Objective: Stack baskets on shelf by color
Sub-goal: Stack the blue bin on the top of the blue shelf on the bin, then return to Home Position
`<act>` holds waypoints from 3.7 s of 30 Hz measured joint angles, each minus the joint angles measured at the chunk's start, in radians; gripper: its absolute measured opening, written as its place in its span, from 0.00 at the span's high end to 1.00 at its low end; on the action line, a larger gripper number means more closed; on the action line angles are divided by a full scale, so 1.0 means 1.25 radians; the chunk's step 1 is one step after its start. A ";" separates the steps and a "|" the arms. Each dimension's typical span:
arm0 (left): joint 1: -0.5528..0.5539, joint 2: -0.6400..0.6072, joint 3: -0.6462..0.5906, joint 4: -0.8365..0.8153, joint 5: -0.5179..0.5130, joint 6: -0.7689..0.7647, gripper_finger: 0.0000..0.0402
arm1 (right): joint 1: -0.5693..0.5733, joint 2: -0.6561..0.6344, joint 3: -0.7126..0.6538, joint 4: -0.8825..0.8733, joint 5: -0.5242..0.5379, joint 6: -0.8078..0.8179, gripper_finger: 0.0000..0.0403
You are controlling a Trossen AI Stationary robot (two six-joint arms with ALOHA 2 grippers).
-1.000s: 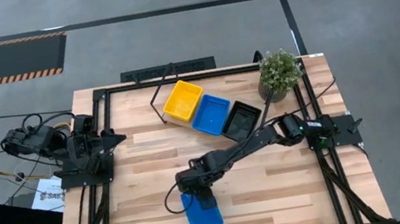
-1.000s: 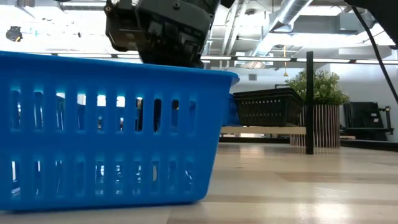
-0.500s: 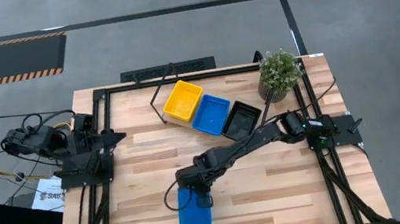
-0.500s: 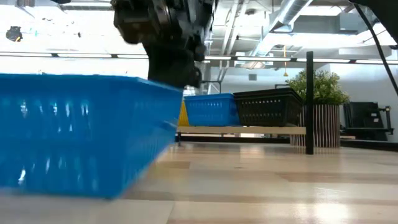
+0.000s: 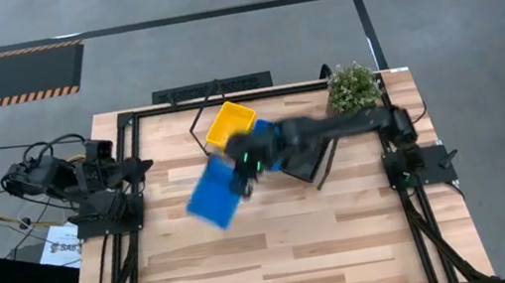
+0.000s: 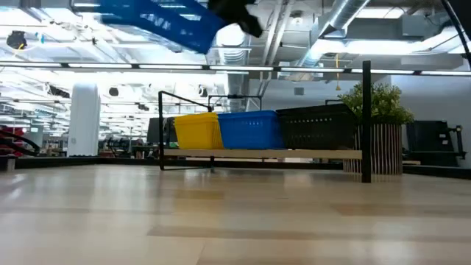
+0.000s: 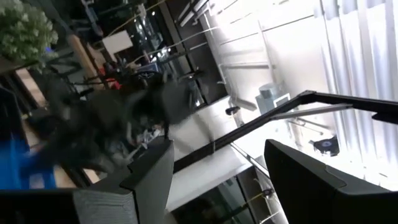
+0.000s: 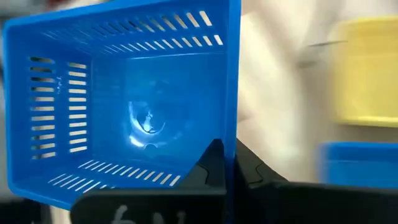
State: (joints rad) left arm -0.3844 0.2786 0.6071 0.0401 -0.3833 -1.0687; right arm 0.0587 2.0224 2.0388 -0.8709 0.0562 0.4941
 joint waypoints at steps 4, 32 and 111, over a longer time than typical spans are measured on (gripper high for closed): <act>0.000 0.000 0.000 0.003 -0.013 0.013 0.41 | -0.091 -0.056 0.001 -0.076 0.038 0.050 0.98; 0.000 0.000 0.000 0.002 -0.185 0.079 0.41 | -0.441 -0.067 -0.001 -0.333 -0.266 -0.423 0.94; 0.000 0.000 0.000 -0.004 -0.253 0.100 0.41 | -0.447 -0.146 -0.194 -0.111 -0.256 -0.370 0.56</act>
State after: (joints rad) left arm -0.3847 0.2785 0.6071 0.0349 -0.6995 -0.9436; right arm -0.5005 1.8400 1.7962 -1.0096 -0.2633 0.0322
